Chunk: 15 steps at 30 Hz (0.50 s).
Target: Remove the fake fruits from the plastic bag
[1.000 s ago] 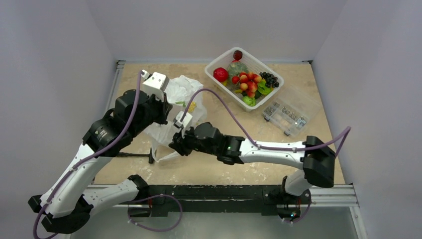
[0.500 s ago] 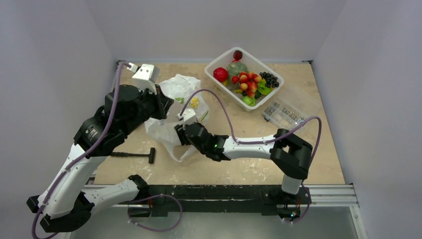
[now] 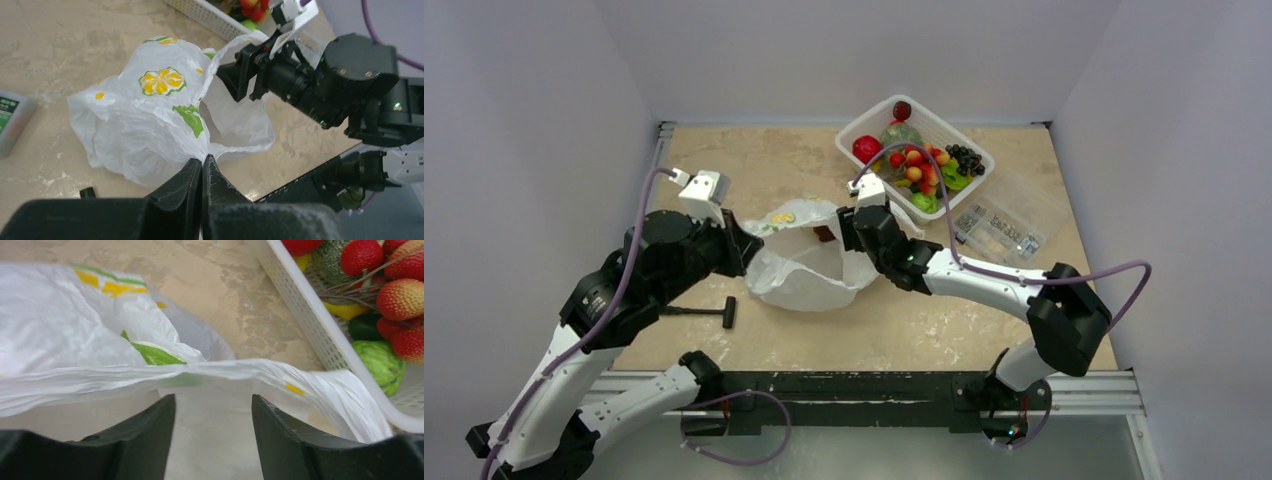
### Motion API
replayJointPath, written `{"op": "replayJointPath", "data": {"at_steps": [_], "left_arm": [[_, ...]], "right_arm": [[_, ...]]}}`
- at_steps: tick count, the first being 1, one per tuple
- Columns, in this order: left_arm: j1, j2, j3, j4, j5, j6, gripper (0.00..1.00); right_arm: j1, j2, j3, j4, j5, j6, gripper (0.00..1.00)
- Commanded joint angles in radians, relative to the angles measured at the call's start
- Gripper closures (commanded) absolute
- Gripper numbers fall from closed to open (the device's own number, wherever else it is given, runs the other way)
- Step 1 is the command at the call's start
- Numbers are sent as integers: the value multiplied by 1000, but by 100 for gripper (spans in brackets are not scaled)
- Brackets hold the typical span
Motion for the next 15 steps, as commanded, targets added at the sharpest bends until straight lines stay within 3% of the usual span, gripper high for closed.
{"op": "replayJointPath", "data": {"at_steps": [1,6,9,15], "left_arm": [[3,-40,-122,-3,160,-79,100],[3,-143,-271,45,265,-121,100],[3,-201,-319,58,284,-112,100],[3,-256,-344,-43,197,-143,100]], "right_arm": [[16,-74,-9,-53,-117,-9,48],[90,-158,-97,113,-340,-46,53],[179,-110,-81,155,-339,-87,55],[196,54,-56,211,-296,-65,63]]}}
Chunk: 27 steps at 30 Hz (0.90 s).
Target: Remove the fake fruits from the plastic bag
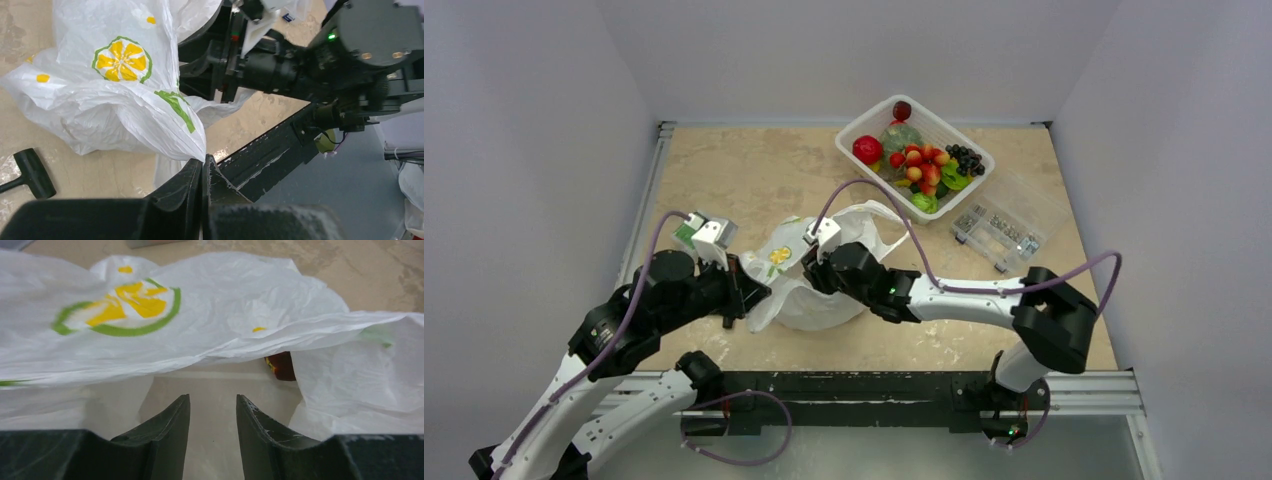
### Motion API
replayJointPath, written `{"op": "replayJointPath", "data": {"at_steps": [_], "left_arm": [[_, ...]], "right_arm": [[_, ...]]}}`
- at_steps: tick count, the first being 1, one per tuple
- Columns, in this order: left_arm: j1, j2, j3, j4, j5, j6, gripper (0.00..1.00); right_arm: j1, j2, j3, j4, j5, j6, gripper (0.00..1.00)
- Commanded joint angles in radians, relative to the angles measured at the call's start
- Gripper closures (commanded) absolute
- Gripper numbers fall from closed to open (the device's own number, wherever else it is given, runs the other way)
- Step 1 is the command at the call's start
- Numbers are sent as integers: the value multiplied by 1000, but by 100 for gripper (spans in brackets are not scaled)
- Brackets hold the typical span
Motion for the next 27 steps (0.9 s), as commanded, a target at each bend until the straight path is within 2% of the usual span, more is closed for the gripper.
{"op": "replayJointPath", "data": {"at_steps": [1,3,5,8,11,17,18,20,21,23,25,26,27], "left_arm": [[3,-30,-11,-46,-83,-66,100],[3,-38,-14,-69,-160,-98,100],[3,-31,-8,-115,-266,-151,100],[3,11,13,-238,-434,-316,100],[3,44,-39,-236,-470,-417,100],[3,113,-183,-188,-535,-542,100],[3,122,-191,-187,-549,-556,93],[3,121,-193,-151,-532,-532,72],[2,109,-196,-99,-490,-483,60],[3,60,-221,43,-363,-366,43],[3,-2,-266,171,-243,-305,8],[3,-29,-285,213,-204,-291,1],[3,-56,-293,242,-177,-283,0]], "right_arm": [[-2,93,1,104,-5,-19,63],[33,132,-60,177,45,-21,63],[86,201,-79,187,192,-5,68],[156,242,-110,218,352,48,71],[158,210,-141,257,360,96,70],[147,129,-97,221,340,51,68],[144,119,-90,216,335,51,68],[137,109,-79,214,333,58,67],[134,108,-76,213,331,67,67],[130,112,-65,218,306,76,67],[130,118,-48,206,287,91,66],[129,120,-43,206,278,102,66],[129,120,-40,208,266,113,66]]}}
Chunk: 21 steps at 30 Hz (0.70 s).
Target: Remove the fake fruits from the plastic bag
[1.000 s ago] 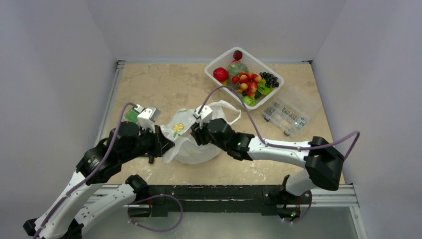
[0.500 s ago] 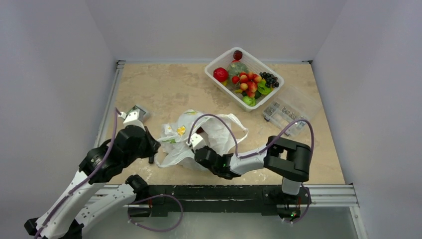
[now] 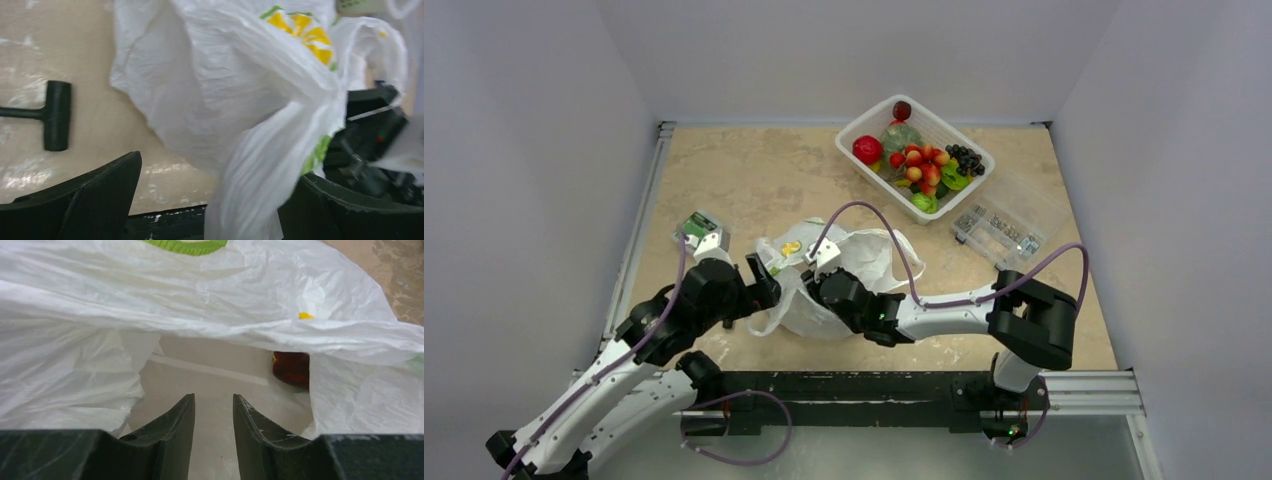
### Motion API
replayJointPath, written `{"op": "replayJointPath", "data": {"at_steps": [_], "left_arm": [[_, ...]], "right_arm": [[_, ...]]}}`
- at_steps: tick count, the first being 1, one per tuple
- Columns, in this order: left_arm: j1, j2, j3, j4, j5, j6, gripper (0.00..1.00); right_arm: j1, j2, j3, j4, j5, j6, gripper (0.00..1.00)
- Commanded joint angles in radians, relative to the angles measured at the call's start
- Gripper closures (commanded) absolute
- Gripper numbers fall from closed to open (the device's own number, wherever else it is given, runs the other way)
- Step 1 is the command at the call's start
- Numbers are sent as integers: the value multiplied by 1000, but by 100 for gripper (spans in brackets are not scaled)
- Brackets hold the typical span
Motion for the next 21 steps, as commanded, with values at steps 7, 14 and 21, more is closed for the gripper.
{"op": "replayJointPath", "data": {"at_steps": [7,14,21], "left_arm": [[3,5,4,191,119,50,0],[3,83,-32,313,140,94,7],[5,112,-140,332,72,92,76]], "right_arm": [[-6,-22,40,36,-101,107,66],[-19,-57,4,41,-102,132,66],[-93,-79,-43,44,-112,158,66]]}}
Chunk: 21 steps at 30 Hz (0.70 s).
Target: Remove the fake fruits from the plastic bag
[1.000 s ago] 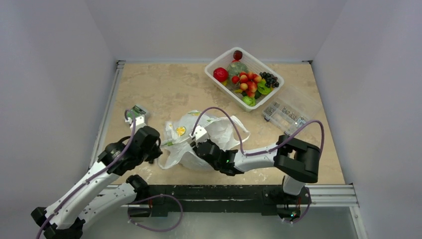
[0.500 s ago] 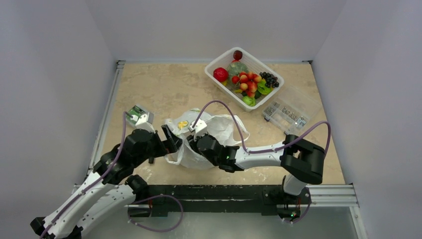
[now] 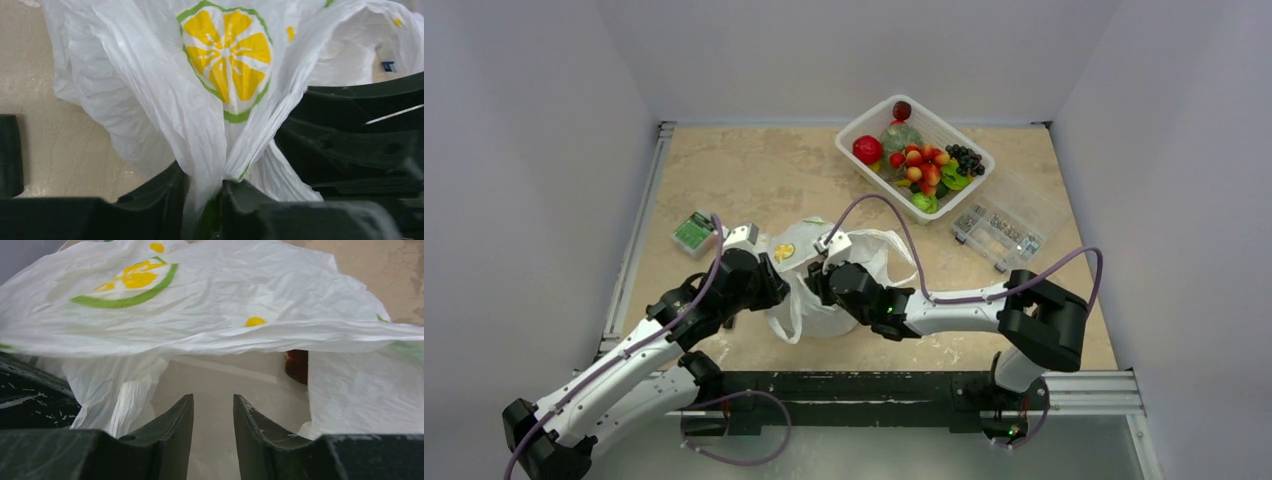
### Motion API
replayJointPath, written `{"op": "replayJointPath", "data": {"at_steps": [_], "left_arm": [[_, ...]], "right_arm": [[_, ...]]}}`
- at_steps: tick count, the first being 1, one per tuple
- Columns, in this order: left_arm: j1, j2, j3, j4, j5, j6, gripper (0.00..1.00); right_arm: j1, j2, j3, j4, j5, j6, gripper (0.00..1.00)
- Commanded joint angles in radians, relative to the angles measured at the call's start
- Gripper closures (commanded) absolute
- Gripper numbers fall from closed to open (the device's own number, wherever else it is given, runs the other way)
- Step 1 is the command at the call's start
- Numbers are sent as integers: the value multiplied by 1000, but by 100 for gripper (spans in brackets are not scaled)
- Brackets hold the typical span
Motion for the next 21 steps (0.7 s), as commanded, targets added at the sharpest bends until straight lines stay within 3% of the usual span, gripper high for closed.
{"op": "replayJointPath", "data": {"at_steps": [1,3,9,16,19,21], "left_arm": [[5,10,-82,40,-57,0,82],[5,28,-102,21,-85,-25,100],[5,40,-139,-52,-133,-83,100],[5,-41,-193,-126,-217,-122,100],[5,-62,-202,-126,-190,-92,100],[5,-85,-194,-87,-97,-11,100]], "right_arm": [[-64,-43,-38,43,0,23,66],[-96,-41,-52,57,17,-6,66],[-127,29,13,-33,268,-98,72],[-149,39,-41,-94,434,11,74],[-157,2,-79,-55,360,-35,73],[-150,-50,-99,3,191,-134,73]]}}
